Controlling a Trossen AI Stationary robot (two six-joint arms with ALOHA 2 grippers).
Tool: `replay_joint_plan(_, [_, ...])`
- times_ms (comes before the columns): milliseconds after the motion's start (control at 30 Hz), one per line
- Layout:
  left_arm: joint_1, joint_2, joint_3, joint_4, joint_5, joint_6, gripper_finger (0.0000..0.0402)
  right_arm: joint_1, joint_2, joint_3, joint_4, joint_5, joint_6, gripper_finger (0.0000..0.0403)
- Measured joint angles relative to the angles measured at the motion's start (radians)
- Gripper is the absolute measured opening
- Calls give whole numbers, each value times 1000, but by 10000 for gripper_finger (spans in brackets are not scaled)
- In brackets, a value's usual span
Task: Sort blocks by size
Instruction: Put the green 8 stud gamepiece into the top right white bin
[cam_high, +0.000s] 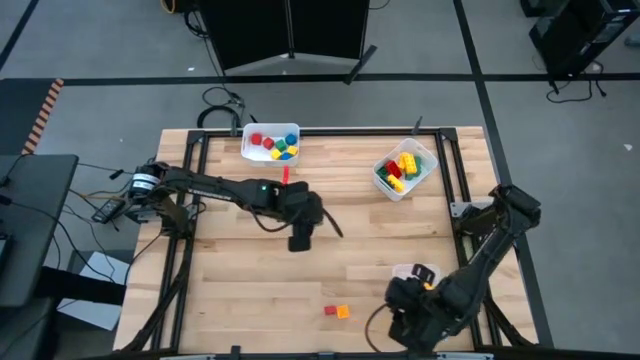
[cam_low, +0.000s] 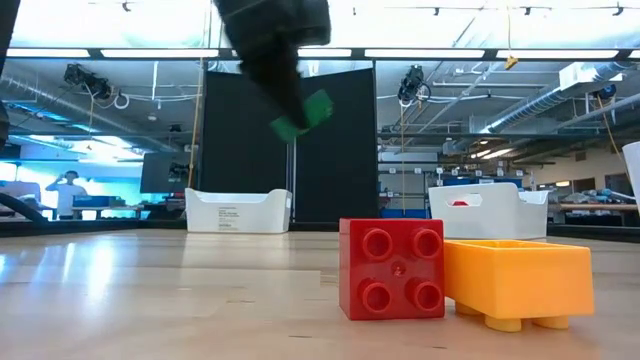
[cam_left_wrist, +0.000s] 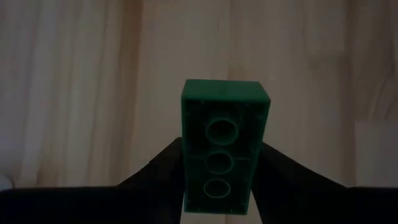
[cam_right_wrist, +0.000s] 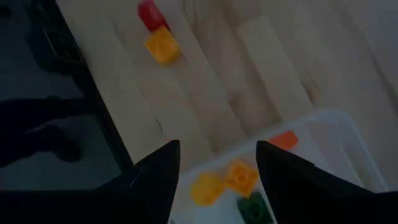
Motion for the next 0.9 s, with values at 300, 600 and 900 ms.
replay_joint_plan(300, [50, 149, 224, 87, -35, 87, 153, 112, -90, -165, 85, 23, 183, 223])
replay_joint_plan(600, [163, 400, 541, 211, -7, 222, 151, 128, -139, -179, 88, 30, 239, 223])
replay_joint_plan(900, [273, 610, 701, 585, 17, 288, 152, 117, -141, -180, 15, 41, 324, 222])
